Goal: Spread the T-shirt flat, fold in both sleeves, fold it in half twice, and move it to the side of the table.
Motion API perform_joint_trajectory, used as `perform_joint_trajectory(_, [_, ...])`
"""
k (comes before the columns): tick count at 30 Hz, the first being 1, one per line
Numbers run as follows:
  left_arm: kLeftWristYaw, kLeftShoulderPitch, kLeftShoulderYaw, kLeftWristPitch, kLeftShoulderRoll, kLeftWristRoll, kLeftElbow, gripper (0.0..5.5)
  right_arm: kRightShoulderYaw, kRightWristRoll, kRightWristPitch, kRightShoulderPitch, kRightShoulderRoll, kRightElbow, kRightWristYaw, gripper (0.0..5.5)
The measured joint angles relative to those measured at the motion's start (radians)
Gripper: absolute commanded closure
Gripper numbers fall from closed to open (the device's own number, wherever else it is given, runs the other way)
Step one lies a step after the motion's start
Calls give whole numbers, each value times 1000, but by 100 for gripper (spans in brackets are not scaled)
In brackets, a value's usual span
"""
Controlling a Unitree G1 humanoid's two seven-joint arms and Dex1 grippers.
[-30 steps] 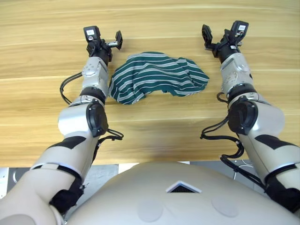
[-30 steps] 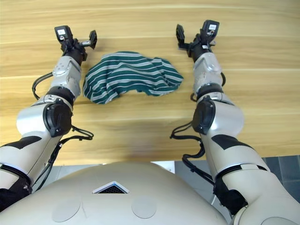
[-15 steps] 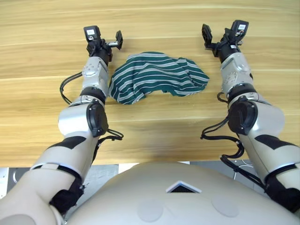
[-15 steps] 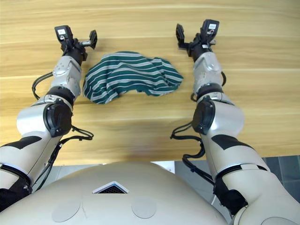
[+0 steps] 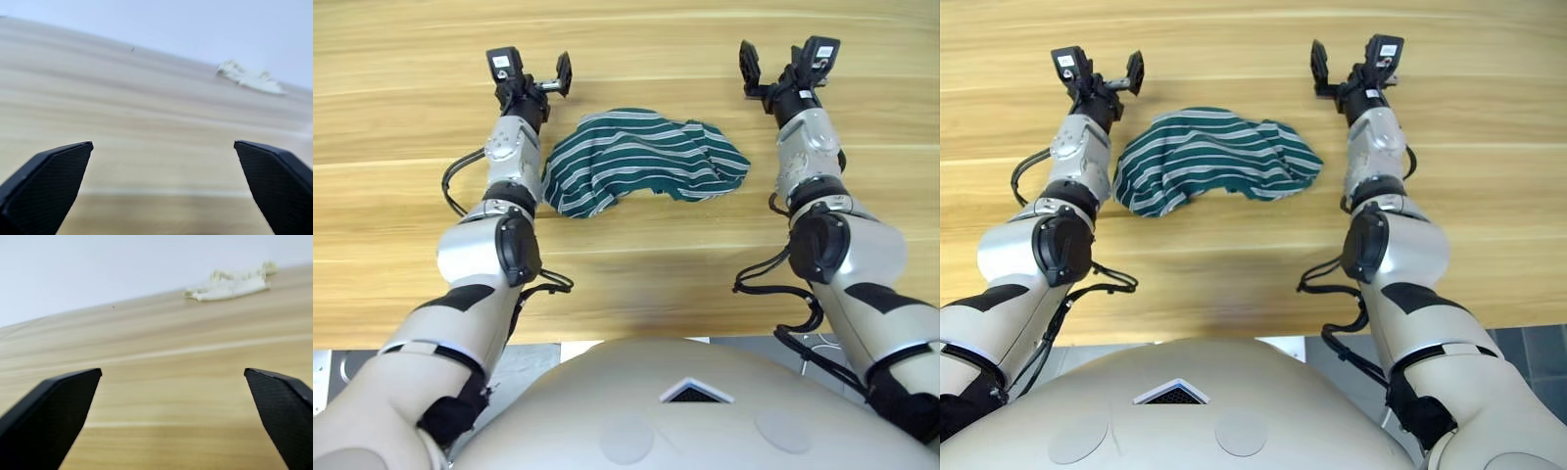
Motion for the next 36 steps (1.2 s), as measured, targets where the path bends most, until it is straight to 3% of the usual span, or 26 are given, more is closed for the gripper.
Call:
perform_joint_trajectory(3, [-275, -3, 53, -35, 3, -118, -52, 12, 4, 48, -93, 20, 0, -77, 266, 10])
perform_joint_trajectory(6, [-523, -3, 44, -97, 10, -172, -140, 12, 38, 58, -184, 71, -9, -186, 420, 10])
perform_joint_trajectory(10, [-887, 179, -70, -218, 102, -204, -423, 12, 154, 51, -329, 287, -79, -439, 620, 10])
perform_joint_trajectory(13, [-1031, 389, -154, -283, 220, -198, -643, 12, 211, 94, -338, 455, -175, -675, 730, 10])
perform_joint_trajectory(16, [-1062, 536, -229, -326, 305, -164, -821, 12, 247, 76, -353, 526, -246, -810, 724, 10])
perform_joint_trajectory(20, [-992, 596, -292, -363, 347, -68, -867, 12, 302, -71, -387, 599, -287, -860, 632, 10])
perform_joint_trajectory(27, [-827, 597, -380, -401, 404, 113, -824, 12, 406, -192, -397, 611, -266, -879, 469, 10])
perform_joint_trajectory(36, [-554, 529, -424, -444, 538, 339, -680, 12, 485, -95, -375, 661, -284, -1027, 420, 10])
